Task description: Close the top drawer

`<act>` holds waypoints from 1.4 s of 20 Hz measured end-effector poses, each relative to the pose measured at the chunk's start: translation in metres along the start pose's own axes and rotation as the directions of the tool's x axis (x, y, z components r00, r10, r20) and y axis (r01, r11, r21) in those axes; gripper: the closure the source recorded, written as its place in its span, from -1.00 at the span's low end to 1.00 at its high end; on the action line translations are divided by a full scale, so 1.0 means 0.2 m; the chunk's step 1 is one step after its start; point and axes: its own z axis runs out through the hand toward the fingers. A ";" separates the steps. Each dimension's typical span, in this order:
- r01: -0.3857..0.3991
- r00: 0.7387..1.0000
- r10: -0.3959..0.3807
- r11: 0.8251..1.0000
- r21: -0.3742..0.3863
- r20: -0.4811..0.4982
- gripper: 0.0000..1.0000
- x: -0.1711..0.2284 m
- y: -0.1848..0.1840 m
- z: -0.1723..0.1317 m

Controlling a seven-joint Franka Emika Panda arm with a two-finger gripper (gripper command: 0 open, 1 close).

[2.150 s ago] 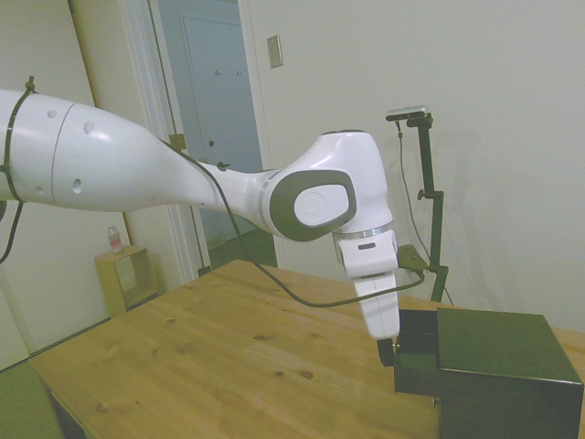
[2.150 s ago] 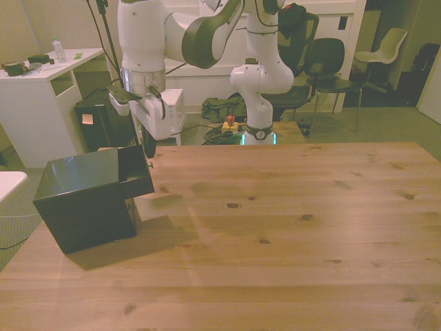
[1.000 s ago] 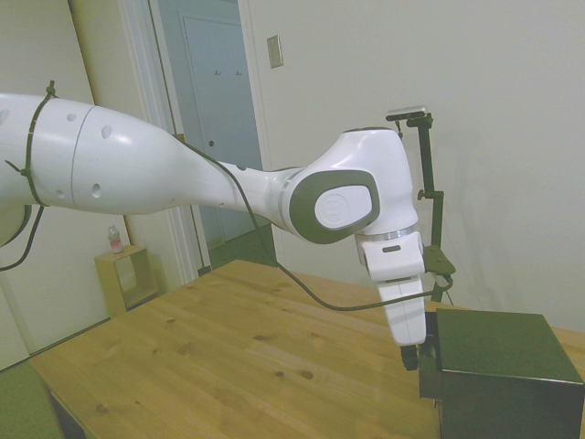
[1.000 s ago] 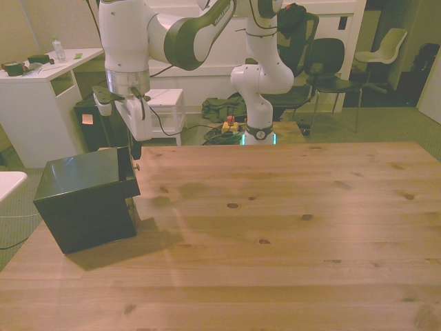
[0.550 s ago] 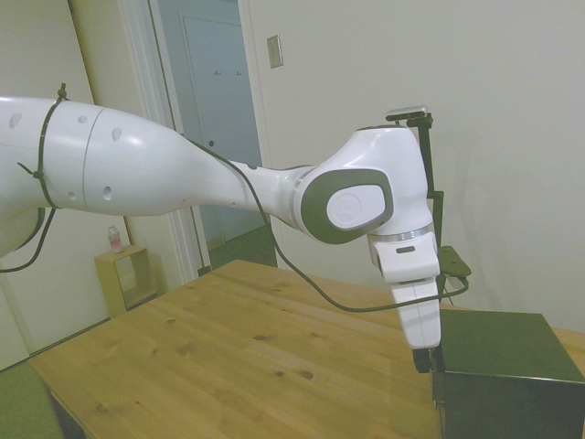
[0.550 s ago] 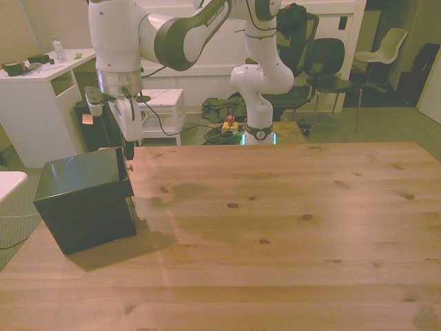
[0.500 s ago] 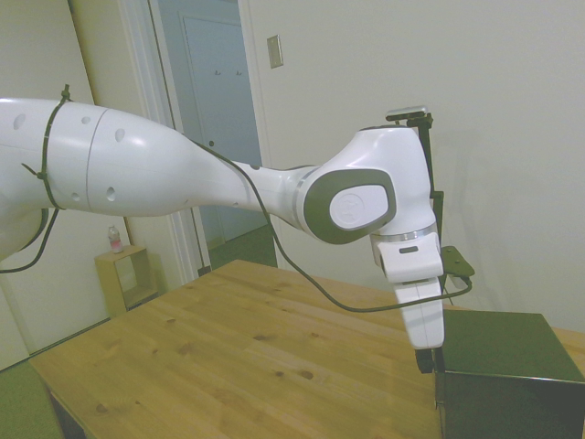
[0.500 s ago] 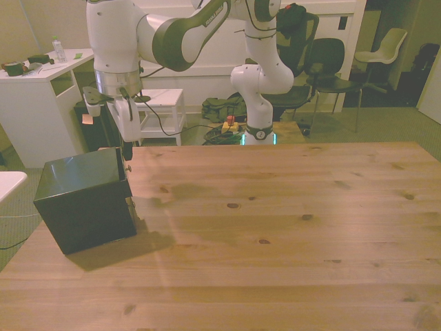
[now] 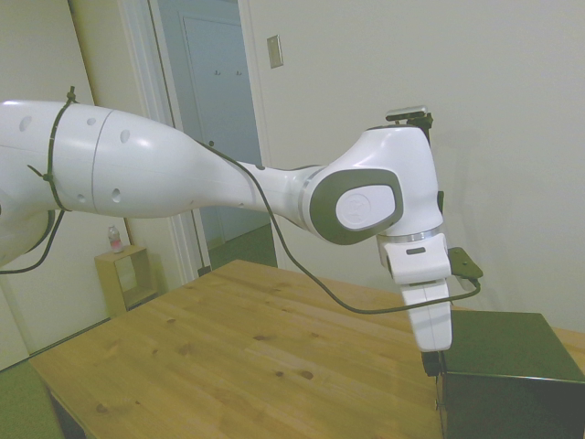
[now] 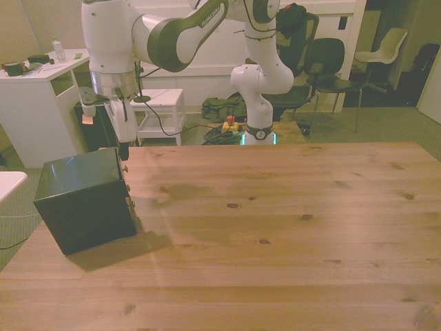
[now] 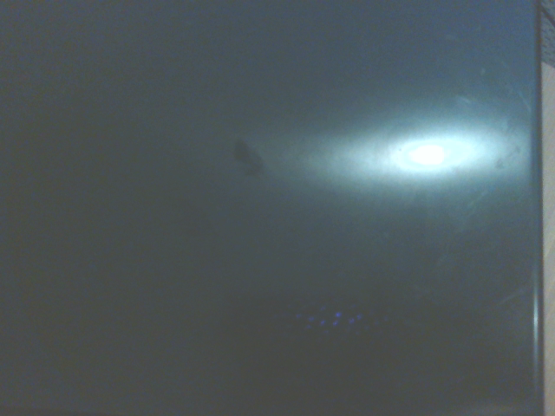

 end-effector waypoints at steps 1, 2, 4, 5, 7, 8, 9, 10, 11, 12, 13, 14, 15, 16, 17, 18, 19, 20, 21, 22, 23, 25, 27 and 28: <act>-0.001 1.000 0.001 1.000 0.000 0.000 1.00 0.00 0.00 0.00; -0.002 1.000 0.002 1.000 -0.001 0.000 1.00 0.01 0.00 0.00; -0.003 1.000 0.003 1.000 -0.002 0.000 1.00 0.01 -0.01 0.00; -0.003 1.000 0.003 1.000 -0.002 0.000 1.00 0.01 -0.01 0.00; -0.002 1.000 0.002 1.000 -0.003 0.000 1.00 0.01 -0.01 0.01; -0.002 1.000 0.002 1.000 -0.003 0.000 1.00 0.01 -0.01 0.01; -0.001 1.000 0.001 1.000 -0.004 0.000 1.00 0.01 -0.01 0.01; 0.000 1.000 0.000 1.000 -0.004 0.000 1.00 0.01 -0.01 0.01; 0.001 1.000 -0.001 1.000 -0.004 0.000 1.00 0.01 -0.01 0.01; 0.003 1.000 -0.003 1.000 -0.004 0.000 1.00 0.01 -0.01 0.01; 0.003 1.000 -0.003 1.000 -0.004 0.000 1.00 0.01 -0.01 0.01; 0.004 1.000 -0.004 1.000 -0.005 0.000 1.00 0.01 -0.01 0.01; 0.006 1.000 -0.006 1.000 -0.005 0.000 1.00 0.00 -0.01 0.01; 0.009 1.000 -0.009 1.000 -0.007 0.001 1.00 0.00 -0.01 0.02; 0.012 1.000 -0.012 1.000 -0.009 0.002 1.00 -0.01 -0.01 0.02; 0.017 1.000 -0.017 1.000 -0.012 0.003 1.00 -0.03 -0.02 0.03; 0.023 1.000 -0.023 1.000 -0.014 0.005 1.00 -0.05 -0.02 0.04; 0.032 0.999 -0.032 0.999 -0.016 0.006 1.00 -0.07 -0.03 0.04; 0.042 0.999 -0.042 0.999 -0.017 0.008 1.00 -0.10 -0.03 0.04; 0.053 0.999 -0.053 0.998 -0.019 0.010 1.00 -0.14 -0.04 0.05; 0.066 0.998 -0.066 0.998 -0.020 0.012 1.00 -0.18 -0.04 0.05; 0.099 0.995 -0.098 0.995 -0.021 0.017 1.00 -0.27 -0.03 0.04; 0.133 0.991 -0.133 0.991 -0.018 0.023 1.00 -0.38 -0.01 0.01; 0.150 0.988 -0.149 0.989 -0.015 0.024 1.00 -0.43 0.00 -0.01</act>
